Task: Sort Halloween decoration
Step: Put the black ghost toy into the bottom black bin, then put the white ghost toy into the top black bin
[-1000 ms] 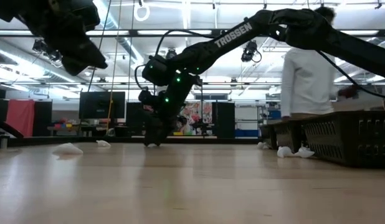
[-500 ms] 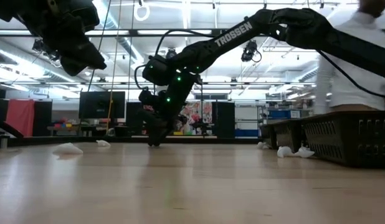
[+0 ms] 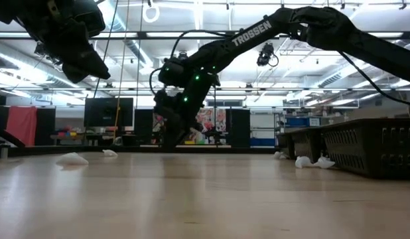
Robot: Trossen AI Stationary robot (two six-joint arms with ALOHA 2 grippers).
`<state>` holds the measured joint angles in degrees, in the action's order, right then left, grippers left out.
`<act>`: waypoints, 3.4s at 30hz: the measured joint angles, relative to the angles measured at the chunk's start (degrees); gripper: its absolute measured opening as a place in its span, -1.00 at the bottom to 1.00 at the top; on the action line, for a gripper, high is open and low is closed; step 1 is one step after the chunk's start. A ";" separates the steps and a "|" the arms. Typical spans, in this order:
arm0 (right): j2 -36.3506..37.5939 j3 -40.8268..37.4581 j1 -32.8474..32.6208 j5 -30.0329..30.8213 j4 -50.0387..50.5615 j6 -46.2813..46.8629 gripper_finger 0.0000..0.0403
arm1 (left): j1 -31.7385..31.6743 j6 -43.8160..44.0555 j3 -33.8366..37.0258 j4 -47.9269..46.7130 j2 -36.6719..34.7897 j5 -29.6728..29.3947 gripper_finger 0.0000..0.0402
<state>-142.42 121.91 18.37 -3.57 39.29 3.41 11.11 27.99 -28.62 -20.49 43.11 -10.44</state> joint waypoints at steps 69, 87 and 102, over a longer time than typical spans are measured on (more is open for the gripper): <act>28.58 -47.21 -19.47 -36.71 42.78 -5.91 -0.51 | -0.02 -1.09 -0.04 0.43 0.00 -8.20 -0.76; 28.53 -36.92 -18.09 -37.57 50.20 -6.41 -0.26 | 0.10 1.19 -0.04 -4.79 0.96 -4.26 -0.67; 28.51 -21.61 -17.93 -17.05 9.31 0.34 -0.27 | 10.58 5.51 -0.02 2.47 11.96 -4.86 -0.15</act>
<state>-113.91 100.30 0.44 -20.62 48.60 3.74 21.70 33.50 -28.64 -18.01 55.08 -15.30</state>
